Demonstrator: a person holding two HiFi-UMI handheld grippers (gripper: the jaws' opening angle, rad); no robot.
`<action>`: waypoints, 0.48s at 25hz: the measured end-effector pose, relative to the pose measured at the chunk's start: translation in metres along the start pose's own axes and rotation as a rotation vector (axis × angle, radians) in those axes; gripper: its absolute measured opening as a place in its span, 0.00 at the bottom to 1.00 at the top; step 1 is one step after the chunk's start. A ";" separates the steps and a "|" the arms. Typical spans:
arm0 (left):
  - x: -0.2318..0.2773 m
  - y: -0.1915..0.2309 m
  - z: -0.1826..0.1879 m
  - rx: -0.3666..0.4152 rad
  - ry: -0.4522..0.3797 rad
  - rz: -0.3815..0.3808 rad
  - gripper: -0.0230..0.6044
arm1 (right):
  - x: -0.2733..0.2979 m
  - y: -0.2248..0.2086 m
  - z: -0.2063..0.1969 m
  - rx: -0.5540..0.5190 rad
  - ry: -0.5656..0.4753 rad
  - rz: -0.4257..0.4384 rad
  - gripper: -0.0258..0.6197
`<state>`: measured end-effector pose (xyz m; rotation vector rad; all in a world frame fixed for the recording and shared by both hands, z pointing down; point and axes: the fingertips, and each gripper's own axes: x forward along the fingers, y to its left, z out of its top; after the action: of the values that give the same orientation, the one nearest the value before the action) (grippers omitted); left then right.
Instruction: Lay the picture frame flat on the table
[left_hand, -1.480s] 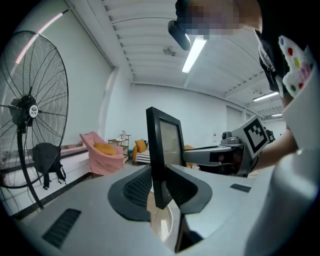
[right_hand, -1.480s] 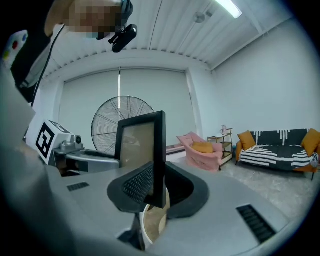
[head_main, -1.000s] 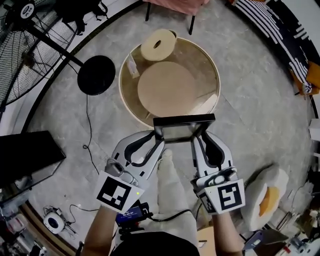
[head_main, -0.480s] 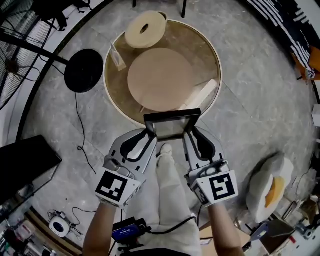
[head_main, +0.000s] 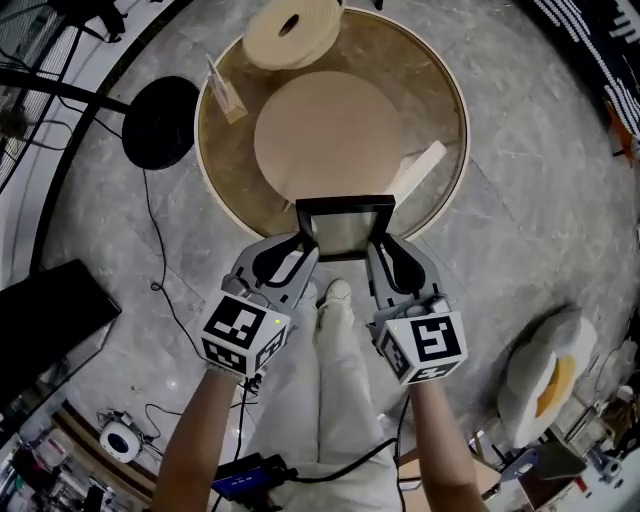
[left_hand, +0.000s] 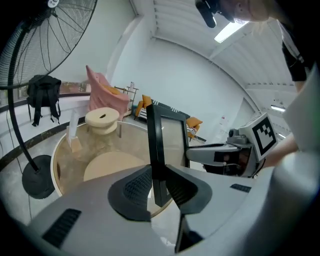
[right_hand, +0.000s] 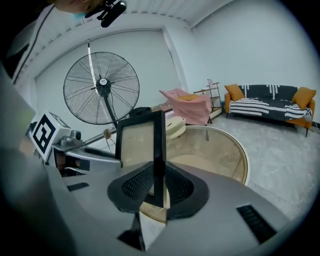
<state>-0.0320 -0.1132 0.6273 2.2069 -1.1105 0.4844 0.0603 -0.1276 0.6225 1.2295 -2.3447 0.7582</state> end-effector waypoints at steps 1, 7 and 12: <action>0.007 0.005 -0.006 -0.003 0.012 0.000 0.19 | 0.007 -0.004 -0.006 0.007 0.009 -0.004 0.18; 0.045 0.030 -0.037 -0.003 0.079 0.014 0.19 | 0.042 -0.024 -0.041 0.043 0.065 -0.015 0.18; 0.070 0.044 -0.052 -0.013 0.116 0.026 0.19 | 0.066 -0.040 -0.059 0.072 0.106 -0.028 0.17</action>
<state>-0.0296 -0.1406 0.7214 2.1264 -1.0791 0.6069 0.0630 -0.1513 0.7161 1.2177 -2.2284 0.8832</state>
